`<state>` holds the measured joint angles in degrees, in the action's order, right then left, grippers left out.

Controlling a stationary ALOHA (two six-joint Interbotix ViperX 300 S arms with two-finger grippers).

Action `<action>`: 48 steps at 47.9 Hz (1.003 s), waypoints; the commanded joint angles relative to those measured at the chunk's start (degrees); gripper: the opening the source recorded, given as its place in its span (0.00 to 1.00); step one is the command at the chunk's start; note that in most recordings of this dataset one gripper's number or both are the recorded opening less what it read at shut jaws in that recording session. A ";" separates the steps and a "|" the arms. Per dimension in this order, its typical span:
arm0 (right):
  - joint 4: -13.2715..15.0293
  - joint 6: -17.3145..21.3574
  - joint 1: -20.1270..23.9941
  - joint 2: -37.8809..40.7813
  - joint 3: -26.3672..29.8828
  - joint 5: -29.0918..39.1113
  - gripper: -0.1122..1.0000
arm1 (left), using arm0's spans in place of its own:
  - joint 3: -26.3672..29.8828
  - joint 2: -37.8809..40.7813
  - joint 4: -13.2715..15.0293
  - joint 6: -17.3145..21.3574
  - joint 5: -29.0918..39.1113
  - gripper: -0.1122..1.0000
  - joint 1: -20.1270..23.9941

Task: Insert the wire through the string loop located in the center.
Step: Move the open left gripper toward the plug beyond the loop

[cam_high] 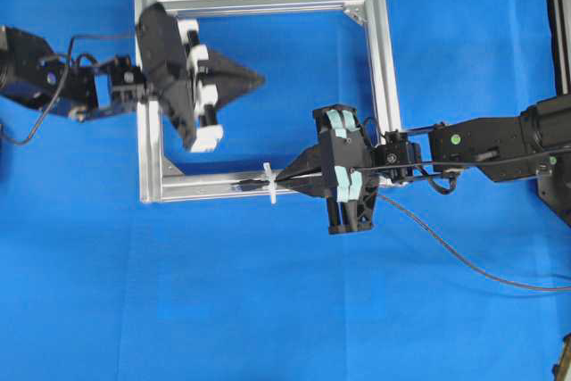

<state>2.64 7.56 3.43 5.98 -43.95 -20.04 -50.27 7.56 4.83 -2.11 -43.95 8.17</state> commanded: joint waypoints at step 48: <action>0.09 -0.18 0.18 -0.79 0.97 -0.62 0.08 | -0.97 -4.48 -0.18 -9.14 1.58 0.11 -13.45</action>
<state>2.64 7.38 3.52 5.98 -43.95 -20.04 -52.38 4.13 4.75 -11.25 -42.19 -5.19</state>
